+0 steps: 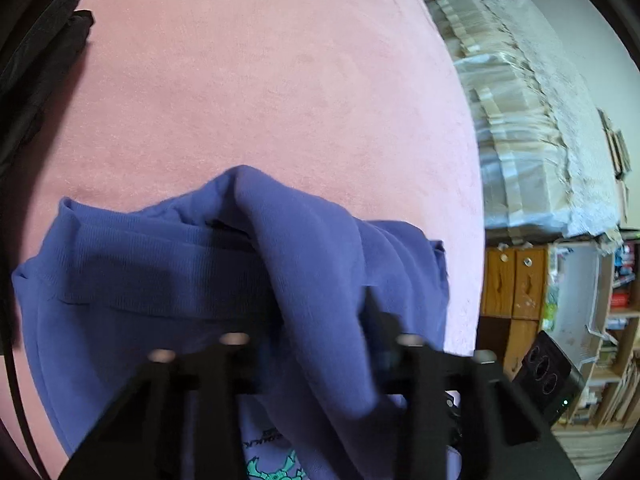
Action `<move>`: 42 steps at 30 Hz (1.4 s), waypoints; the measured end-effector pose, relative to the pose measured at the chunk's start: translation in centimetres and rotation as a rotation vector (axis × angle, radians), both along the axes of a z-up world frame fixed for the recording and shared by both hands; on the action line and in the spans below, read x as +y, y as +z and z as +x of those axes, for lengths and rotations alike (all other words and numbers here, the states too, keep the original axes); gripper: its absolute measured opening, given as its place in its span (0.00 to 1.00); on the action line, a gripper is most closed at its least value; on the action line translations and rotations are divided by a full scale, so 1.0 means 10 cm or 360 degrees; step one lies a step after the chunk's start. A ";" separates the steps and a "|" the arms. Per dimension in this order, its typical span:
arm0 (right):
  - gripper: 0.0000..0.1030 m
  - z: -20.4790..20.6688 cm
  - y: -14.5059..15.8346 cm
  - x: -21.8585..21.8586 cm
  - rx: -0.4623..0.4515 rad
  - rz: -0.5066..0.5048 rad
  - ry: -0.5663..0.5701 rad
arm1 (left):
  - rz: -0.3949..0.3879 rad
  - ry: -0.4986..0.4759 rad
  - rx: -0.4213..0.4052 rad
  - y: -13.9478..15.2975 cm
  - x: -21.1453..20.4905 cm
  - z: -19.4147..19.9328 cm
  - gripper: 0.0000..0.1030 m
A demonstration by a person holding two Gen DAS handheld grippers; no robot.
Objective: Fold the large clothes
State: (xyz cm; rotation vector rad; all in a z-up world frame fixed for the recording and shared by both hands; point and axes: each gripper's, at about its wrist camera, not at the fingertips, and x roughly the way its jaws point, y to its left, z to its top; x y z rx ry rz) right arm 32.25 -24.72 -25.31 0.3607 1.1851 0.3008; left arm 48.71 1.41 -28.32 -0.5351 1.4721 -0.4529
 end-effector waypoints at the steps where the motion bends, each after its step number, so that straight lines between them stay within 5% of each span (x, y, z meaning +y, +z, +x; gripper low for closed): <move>1: 0.40 0.03 -0.02 0.01 0.0011 0.0022 0.0000 | 0.0027 0.0019 -0.0012 0.01 0.01 0.01 0.14; 4: 0.32 0.11 -0.04 0.04 -0.0015 0.0103 0.0018 | 0.0085 0.0126 -0.0114 0.08 0.10 -0.01 0.12; 5: 0.13 0.12 -0.03 0.04 -0.0036 0.0106 0.0029 | 0.0090 0.0166 -0.0138 0.11 0.14 -0.02 0.12; 9: 0.09 0.05 0.11 -0.09 -0.0142 0.0021 -0.0006 | -0.0044 0.0476 -0.0242 0.17 0.50 -0.27 0.12; 12: 0.09 -0.02 0.17 -0.29 -0.0159 0.0071 -0.0067 | -0.0199 0.0625 -0.0181 0.01 0.68 -0.55 0.12; 17: 0.09 -0.28 0.16 -0.40 -0.0203 0.0078 0.0026 | -0.0403 0.0616 -0.0264 -0.23 0.73 -1.11 0.13; 20: 0.11 -0.44 -0.06 -0.45 -0.0164 0.0076 0.0070 | -0.0275 0.0489 -0.0316 -0.42 0.67 -1.40 0.18; 22: 0.12 -0.51 -0.22 -0.41 -0.0141 -0.0011 0.0105 | -0.0149 0.0424 -0.0312 -0.53 0.65 -1.50 0.34; 26: 0.30 -0.65 -0.39 -0.36 -0.0075 -0.0127 0.0133 | -0.0122 0.0370 -0.0302 -0.56 0.63 -1.57 0.35; 32: 0.35 -0.70 -0.12 -0.38 -0.0100 -0.0170 0.0054 | -0.0042 0.0344 -0.0237 -0.26 0.54 -1.56 0.49; 37: 0.35 -0.88 0.30 -0.33 -0.0304 -0.0274 0.0138 | 0.0110 0.0306 -0.0382 0.16 0.56 -1.67 0.55; 42: 0.35 -0.89 0.55 -0.22 -0.0434 -0.0210 0.0238 | 0.0075 0.0272 -0.0536 0.57 0.53 -1.59 0.55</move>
